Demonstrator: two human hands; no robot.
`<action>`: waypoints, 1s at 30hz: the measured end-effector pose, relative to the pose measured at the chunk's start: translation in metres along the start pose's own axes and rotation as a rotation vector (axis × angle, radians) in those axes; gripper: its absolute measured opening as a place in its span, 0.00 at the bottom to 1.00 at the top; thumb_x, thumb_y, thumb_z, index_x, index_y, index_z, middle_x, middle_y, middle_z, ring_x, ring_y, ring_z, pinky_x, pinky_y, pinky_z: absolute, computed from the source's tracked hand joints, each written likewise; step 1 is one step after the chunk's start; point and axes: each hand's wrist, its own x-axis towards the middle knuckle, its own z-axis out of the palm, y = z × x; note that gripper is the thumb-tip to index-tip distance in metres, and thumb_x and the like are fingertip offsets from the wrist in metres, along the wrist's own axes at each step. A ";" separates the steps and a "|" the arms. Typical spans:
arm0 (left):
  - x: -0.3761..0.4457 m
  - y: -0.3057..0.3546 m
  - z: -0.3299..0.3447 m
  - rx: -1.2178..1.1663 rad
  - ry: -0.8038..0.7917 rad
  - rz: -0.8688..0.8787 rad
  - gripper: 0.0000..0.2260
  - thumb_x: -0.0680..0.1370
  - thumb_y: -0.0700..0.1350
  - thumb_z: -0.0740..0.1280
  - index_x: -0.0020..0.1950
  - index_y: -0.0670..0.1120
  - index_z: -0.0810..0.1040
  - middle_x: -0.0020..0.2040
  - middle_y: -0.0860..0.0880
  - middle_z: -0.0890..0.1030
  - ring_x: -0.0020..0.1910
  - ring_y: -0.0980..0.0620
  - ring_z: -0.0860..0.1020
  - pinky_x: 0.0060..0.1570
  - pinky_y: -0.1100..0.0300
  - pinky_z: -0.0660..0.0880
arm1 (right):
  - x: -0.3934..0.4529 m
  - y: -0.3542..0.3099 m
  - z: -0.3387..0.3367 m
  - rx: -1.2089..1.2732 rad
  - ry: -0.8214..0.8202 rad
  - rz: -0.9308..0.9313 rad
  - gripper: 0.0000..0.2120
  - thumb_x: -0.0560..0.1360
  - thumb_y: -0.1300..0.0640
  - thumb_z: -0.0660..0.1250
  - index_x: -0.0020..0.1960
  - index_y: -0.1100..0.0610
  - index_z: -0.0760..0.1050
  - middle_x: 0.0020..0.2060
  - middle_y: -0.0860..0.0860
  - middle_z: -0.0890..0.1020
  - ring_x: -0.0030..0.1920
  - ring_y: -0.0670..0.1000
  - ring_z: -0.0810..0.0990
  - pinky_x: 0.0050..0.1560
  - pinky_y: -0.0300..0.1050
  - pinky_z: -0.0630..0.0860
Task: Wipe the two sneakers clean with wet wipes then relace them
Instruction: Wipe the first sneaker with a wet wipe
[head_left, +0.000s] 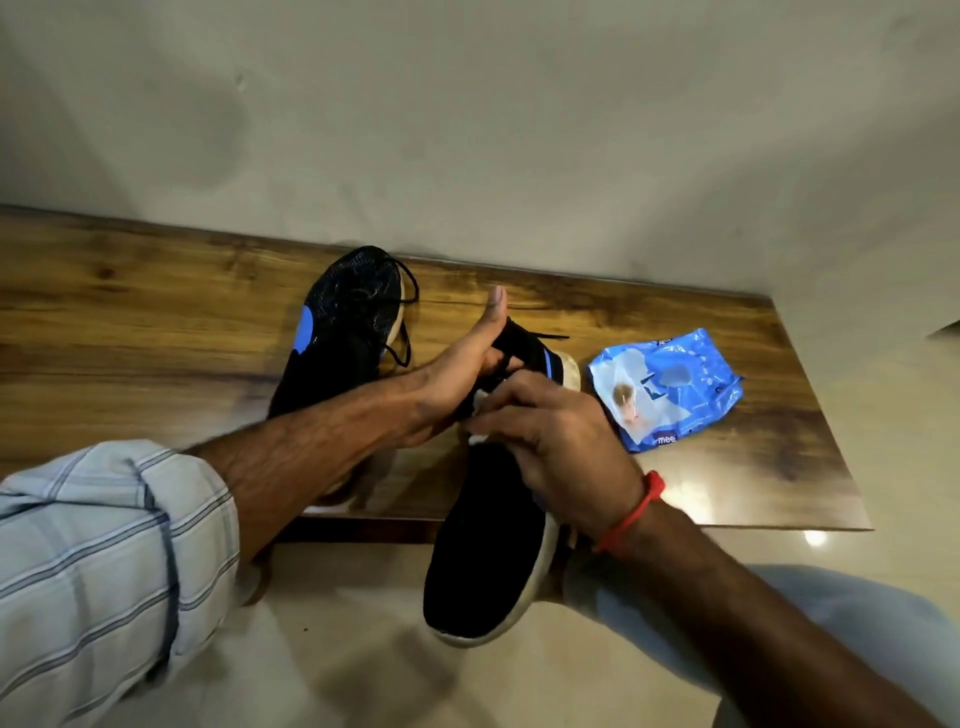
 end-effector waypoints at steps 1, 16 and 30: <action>-0.001 0.001 0.001 -0.014 -0.001 -0.003 0.48 0.73 0.78 0.42 0.55 0.37 0.80 0.46 0.47 0.82 0.45 0.52 0.80 0.48 0.57 0.74 | 0.003 0.006 -0.002 0.000 0.017 0.012 0.09 0.74 0.64 0.67 0.49 0.59 0.86 0.46 0.53 0.82 0.49 0.48 0.80 0.54 0.36 0.75; -0.013 0.016 0.008 0.052 0.089 0.030 0.13 0.86 0.47 0.61 0.42 0.46 0.76 0.25 0.57 0.76 0.22 0.62 0.73 0.23 0.68 0.67 | 0.003 0.032 -0.029 0.157 0.076 0.421 0.09 0.72 0.64 0.75 0.49 0.54 0.86 0.47 0.47 0.83 0.49 0.43 0.81 0.51 0.32 0.75; -0.001 0.014 0.003 -0.022 0.185 0.013 0.10 0.85 0.42 0.63 0.47 0.45 0.81 0.39 0.49 0.84 0.35 0.55 0.82 0.31 0.63 0.76 | -0.001 0.008 -0.015 -0.071 -0.022 0.044 0.04 0.74 0.63 0.70 0.46 0.60 0.83 0.43 0.54 0.82 0.44 0.53 0.81 0.48 0.43 0.76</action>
